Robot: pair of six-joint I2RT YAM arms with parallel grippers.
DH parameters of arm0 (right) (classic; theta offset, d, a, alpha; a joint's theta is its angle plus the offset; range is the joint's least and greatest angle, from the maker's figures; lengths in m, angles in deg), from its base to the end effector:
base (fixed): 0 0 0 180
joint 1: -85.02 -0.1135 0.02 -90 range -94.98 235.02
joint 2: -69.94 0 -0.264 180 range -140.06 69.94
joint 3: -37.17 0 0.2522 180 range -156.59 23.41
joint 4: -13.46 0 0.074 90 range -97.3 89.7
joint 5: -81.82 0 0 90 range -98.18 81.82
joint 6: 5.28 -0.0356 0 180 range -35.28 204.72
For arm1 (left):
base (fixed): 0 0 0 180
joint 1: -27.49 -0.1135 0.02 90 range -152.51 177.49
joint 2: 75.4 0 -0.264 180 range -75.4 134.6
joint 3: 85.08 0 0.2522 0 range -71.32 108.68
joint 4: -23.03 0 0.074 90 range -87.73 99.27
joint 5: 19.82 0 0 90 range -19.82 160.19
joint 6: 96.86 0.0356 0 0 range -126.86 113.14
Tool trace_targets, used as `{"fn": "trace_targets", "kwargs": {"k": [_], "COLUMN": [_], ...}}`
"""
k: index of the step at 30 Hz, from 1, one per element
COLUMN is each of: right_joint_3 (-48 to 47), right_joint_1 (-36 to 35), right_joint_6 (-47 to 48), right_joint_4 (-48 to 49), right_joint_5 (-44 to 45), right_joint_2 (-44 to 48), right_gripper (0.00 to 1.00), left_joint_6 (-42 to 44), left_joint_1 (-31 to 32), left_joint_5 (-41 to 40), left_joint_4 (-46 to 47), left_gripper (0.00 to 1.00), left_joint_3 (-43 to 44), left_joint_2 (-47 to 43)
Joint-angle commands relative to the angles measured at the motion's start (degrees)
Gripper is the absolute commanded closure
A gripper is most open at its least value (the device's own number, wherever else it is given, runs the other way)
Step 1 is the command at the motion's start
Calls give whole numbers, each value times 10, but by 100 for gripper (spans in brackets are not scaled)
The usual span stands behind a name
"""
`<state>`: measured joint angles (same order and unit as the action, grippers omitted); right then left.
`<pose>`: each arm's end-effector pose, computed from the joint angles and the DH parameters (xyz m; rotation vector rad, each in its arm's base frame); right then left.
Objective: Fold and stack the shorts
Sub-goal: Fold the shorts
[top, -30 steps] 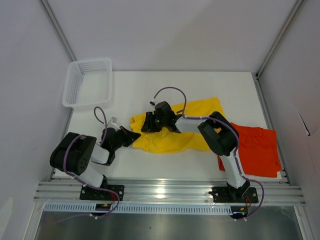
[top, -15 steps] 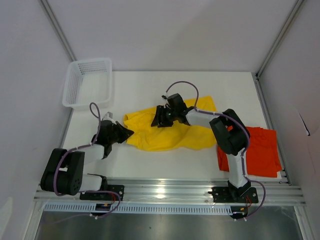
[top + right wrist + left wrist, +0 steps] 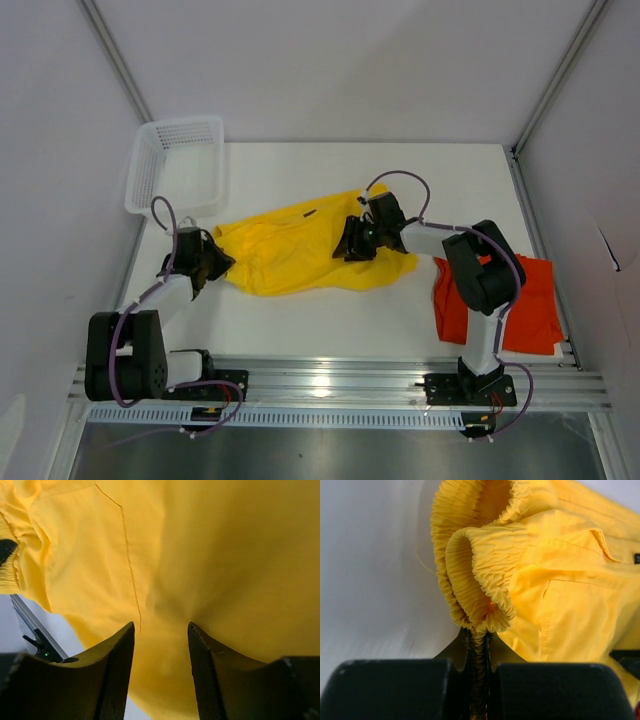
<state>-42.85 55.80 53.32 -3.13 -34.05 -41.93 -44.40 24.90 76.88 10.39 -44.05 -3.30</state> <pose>0.3441 0.2102 0.1461 -0.1742 2.5607 0.9967 0.2339 0.0064 0.1590 -0.7569 2.2450 -0.4363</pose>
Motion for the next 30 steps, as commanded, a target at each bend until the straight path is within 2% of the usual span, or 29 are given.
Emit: {"fn": "trace_targets", "kwargs": {"k": [1, 4, 7, 10, 12, 13, 19, 24, 30], "right_joint_3": [38, 79, 125, 141, 141, 140, 140, 177, 187], "right_joint_1": [20, 34, 56, 77, 97, 101, 141, 195, 203], "right_joint_6": [10, 20, 20, 21, 30, 34, 76, 95, 102], "right_joint_4": [-7, -16, 14, 13, -8, -20, -118, -133, -133], "right_joint_5": [-14, 5, -16, -30, -24, -15, 72, 67, 79], "right_joint_2": [44, 70, 96, 133, 164, 175, 250, 280, 282], "right_gripper": [50, 52, 51, 42, 31, 30, 29, 29, 29], "left_joint_6": [27, 28, 33, 40, 44, 47, 59, 61, 65], "left_joint_1": [-21, -44, -55, -56, -56, -55, -56, -56, -55], "left_joint_5": [-42, -35, -27, -36, -34, -34, -43, -43, -43], "left_joint_4": [-31, -21, -15, 3, 7, 10, 17, 20, 20], "left_gripper": [100, 100, 100, 100, 100, 100, 100, 100, 100], "left_joint_3": [31, 38, 37, 36, 32, 32, 31, 35, 34], "left_joint_2": [-3, 12, 22, 27, 27, 28, 30, 38, 36]}}
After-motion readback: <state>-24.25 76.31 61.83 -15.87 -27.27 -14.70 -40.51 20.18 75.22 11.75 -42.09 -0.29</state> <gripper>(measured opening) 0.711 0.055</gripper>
